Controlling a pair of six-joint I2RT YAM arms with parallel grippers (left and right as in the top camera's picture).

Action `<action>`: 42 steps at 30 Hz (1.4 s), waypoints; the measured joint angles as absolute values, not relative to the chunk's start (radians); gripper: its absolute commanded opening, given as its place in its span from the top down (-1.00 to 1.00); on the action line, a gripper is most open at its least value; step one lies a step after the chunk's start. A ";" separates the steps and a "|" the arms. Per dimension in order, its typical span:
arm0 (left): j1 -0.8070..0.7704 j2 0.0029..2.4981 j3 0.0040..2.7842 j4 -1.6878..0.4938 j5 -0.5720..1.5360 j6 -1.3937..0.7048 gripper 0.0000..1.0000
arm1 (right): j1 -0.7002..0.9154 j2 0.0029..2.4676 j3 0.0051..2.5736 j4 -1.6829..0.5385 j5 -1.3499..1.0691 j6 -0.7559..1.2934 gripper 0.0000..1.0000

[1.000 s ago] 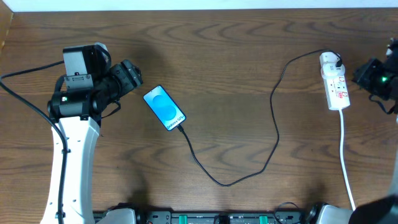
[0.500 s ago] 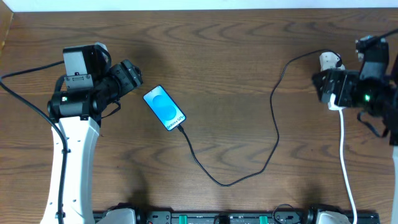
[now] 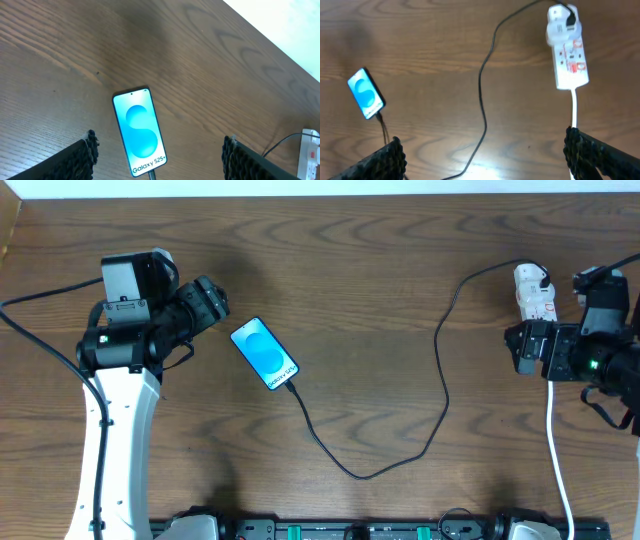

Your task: Plug charger to phone and switch on socket

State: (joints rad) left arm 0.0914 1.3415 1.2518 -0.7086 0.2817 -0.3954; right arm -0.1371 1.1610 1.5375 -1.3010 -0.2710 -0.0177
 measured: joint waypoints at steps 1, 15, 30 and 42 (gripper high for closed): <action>0.091 1.341 1.252 -0.709 0.282 -0.395 -0.61 | -0.137 1.161 1.538 -1.296 -0.270 -0.027 -0.98; 0.091 1.341 1.251 -0.710 0.282 -0.395 -0.61 | -0.137 0.811 0.914 -0.488 -0.196 -0.120 -0.99; 0.091 1.341 1.251 -0.709 0.282 -0.395 -0.61 | -0.105 0.186 0.081 0.086 -0.137 -0.084 -0.99; 0.091 1.341 1.251 -0.709 0.282 -0.395 -0.61 | -0.082 0.017 0.007 -0.064 -0.098 -0.080 -0.98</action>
State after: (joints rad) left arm 0.0914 1.3415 1.2514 -0.7086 0.2817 -0.3954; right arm -0.0818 0.0166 0.0071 -0.0639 -0.0982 -0.0799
